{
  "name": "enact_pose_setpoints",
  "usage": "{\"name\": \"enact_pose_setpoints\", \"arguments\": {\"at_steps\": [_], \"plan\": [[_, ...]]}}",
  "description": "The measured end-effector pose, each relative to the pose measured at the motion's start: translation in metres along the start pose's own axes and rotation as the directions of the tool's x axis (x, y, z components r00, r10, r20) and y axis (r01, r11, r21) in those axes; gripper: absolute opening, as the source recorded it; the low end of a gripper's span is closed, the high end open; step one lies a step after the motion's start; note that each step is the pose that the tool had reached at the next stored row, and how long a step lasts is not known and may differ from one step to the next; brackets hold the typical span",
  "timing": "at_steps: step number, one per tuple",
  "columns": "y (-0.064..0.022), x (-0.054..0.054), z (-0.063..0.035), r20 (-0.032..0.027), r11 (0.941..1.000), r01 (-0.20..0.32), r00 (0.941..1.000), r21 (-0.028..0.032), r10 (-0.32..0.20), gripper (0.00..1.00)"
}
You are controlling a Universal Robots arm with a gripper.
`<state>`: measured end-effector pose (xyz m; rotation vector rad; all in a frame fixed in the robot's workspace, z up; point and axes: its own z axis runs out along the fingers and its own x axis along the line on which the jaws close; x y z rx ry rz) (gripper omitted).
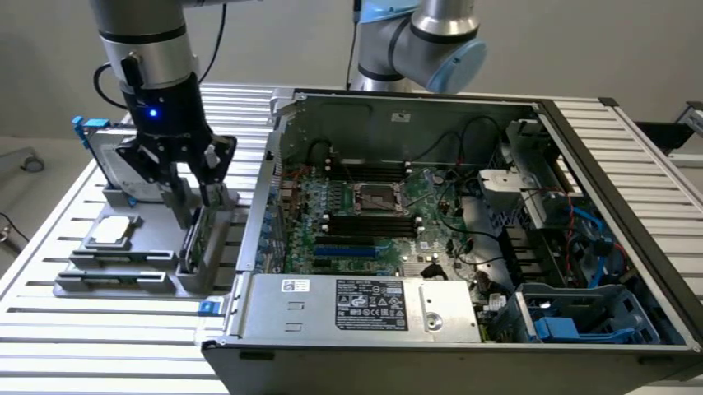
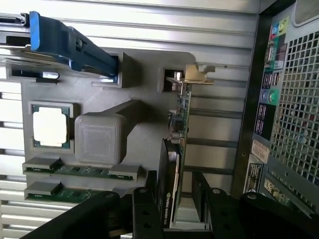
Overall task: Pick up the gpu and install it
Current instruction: 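Pick up the gpu and move the gpu toward the slot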
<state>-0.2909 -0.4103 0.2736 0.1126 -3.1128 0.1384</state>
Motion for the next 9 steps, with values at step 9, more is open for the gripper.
{"name": "enact_pose_setpoints", "arguments": {"at_steps": [9], "plan": [[-0.0023, 0.0, 0.016, 0.0016, 0.9997, 0.0, 1.0, -0.024, 0.0, 0.42]]}}
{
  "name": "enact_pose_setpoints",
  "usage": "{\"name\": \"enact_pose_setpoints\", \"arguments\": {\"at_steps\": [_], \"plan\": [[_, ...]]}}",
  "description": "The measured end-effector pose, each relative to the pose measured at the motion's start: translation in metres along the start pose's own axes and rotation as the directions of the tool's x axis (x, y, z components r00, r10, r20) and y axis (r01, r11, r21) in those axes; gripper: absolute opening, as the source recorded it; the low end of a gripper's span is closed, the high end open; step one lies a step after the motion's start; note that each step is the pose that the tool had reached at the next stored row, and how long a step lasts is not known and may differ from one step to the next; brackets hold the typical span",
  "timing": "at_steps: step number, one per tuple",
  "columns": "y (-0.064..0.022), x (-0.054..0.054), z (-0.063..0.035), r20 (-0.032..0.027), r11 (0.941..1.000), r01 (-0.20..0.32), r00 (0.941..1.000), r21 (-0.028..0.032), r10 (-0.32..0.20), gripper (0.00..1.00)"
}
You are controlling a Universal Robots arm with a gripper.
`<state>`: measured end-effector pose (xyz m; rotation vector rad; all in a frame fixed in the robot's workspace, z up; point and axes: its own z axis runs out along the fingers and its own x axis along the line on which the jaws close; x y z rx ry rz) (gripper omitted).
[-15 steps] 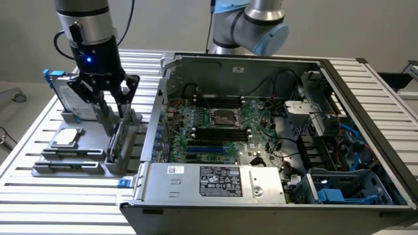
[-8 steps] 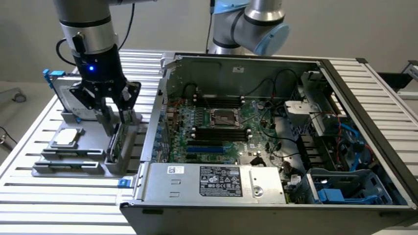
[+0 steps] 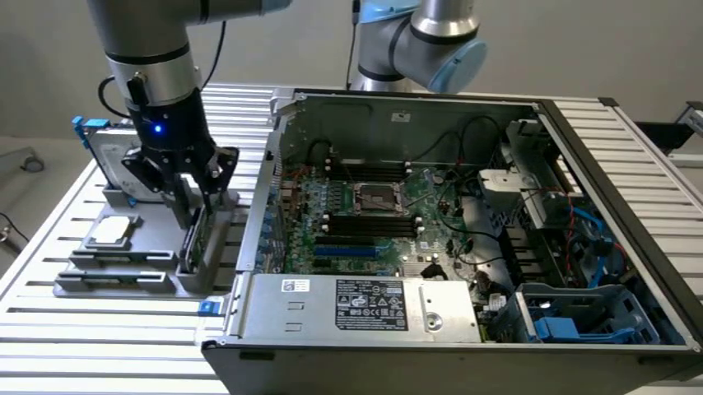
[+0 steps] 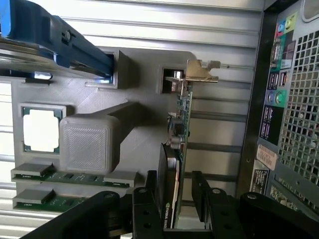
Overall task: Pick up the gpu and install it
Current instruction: 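Pick up the gpu and move the gpu toward the slot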
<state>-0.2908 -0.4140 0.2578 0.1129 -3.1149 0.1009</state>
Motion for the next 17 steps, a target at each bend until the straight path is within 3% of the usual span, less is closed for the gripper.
{"name": "enact_pose_setpoints", "arguments": {"at_steps": [5, 7, 17], "plan": [[-0.0008, 0.0, 0.005, 0.0013, 0.9997, -0.006, 1.0, -0.0216, 0.006, 0.42], [-0.0014, 0.0, 0.0069, 0.0013, 0.9996, -0.013, 0.9999, -0.0266, 0.013, 0.42], [-0.0037, 0.001, 0.0145, -0.0021, 0.9976, -0.058, 0.9983, -0.0366, 0.058, 0.42]]}}
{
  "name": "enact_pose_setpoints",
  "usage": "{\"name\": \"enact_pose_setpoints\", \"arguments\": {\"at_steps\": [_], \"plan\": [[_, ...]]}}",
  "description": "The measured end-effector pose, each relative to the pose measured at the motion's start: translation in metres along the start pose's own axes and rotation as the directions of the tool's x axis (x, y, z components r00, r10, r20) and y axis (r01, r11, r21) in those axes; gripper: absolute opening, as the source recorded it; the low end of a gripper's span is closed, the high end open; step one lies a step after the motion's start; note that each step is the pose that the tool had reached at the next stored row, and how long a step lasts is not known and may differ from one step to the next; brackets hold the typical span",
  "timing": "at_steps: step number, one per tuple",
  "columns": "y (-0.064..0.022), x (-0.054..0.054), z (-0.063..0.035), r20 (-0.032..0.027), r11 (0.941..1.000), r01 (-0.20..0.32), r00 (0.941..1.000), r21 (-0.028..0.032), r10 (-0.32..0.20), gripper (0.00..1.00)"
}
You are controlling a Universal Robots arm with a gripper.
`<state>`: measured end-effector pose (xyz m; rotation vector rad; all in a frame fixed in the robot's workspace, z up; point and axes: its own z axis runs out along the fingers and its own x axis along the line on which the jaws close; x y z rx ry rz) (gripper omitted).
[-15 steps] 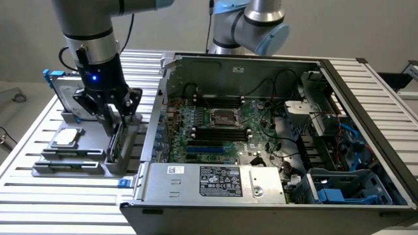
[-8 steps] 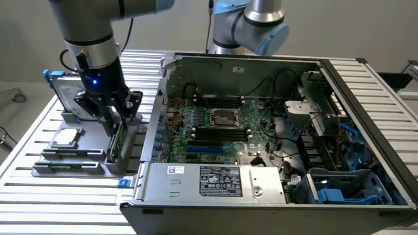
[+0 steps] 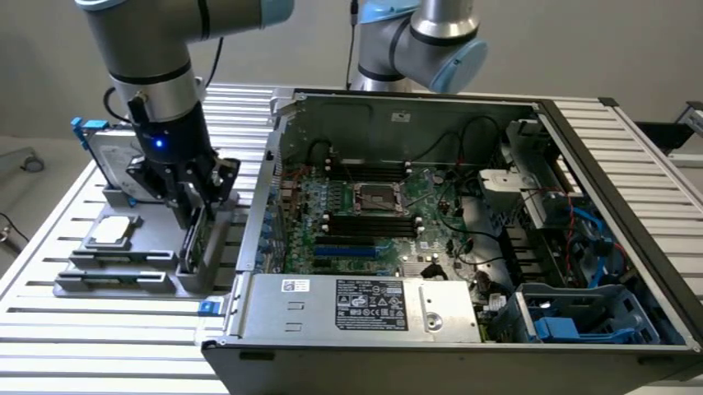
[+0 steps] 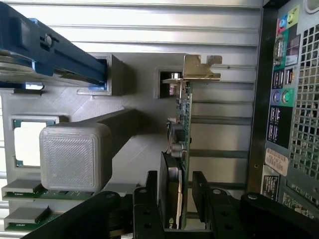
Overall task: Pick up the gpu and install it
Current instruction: 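Pick up the gpu and move the gpu toward the slot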
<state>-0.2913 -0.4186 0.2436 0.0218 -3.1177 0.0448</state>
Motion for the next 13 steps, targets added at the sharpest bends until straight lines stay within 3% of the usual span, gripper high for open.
{"name": "enact_pose_setpoints", "arguments": {"at_steps": [5, 13], "plan": [[-0.0002, -0.0001, 0.0008, -0.0036, 0.9992, -0.04, 0.9992, -0.0076, 0.04, 0.42], [-0.0049, -0.0006, 0.0009, -0.0096, 0.9989, -0.041, 0.9991, -0.0216, 0.041, 0.42]]}}
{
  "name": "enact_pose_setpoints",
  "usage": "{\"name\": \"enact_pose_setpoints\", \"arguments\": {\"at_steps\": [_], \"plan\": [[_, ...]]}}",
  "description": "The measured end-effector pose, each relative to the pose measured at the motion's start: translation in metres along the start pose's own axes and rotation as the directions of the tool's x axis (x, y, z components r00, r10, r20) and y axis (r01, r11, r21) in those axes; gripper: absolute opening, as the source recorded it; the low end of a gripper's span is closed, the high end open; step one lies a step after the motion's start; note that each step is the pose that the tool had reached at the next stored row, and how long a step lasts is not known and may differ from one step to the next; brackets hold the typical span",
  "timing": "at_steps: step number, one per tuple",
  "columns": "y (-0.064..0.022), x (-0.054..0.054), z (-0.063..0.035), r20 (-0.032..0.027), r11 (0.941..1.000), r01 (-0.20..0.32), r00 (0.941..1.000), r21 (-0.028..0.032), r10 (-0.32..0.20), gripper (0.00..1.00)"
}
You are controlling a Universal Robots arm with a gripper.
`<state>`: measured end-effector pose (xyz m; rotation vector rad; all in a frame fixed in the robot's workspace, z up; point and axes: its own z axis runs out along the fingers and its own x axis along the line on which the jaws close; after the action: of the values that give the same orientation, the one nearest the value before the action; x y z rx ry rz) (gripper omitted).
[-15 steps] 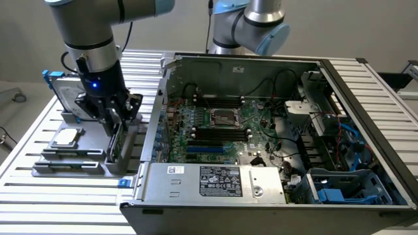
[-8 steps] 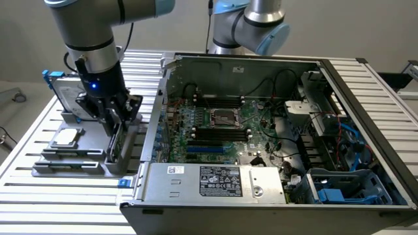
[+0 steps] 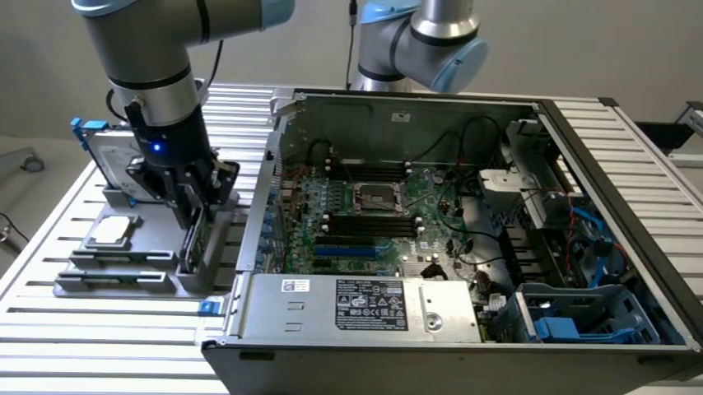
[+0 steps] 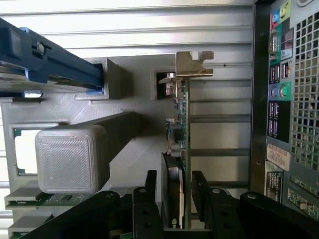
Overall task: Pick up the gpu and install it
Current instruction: 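Pick up the gpu and move the gpu toward the slot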
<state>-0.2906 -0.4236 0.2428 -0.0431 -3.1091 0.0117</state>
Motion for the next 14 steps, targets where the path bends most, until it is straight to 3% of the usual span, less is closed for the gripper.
{"name": "enact_pose_setpoints", "arguments": {"at_steps": [8, 10, 12, 13, 14], "plan": [[-0.0004, -0.001, 0.0, -0.0004, 1.0, 0.0, 1.0, -0.0021, 0.0, 0.42], [-0.0004, -0.0009, 0.0, -0.0005, 1.0, 0.0, 1.0, -0.0021, 0.0, 0.34], [-0.0004, -0.0009, 0.0, -0.0007, 1.0, 0.0, 1.0, -0.002, 0.0, 0.34], [-0.0004, -0.0009, 0.0, -0.0006, 1.0, 0.0, 1.0, -0.0021, 0.0, 0.27], [-0.0004, -0.0009, 0.0, -0.0005, 1.0, 0.0, 1.0, -0.0021, 0.0, 0.27]]}}
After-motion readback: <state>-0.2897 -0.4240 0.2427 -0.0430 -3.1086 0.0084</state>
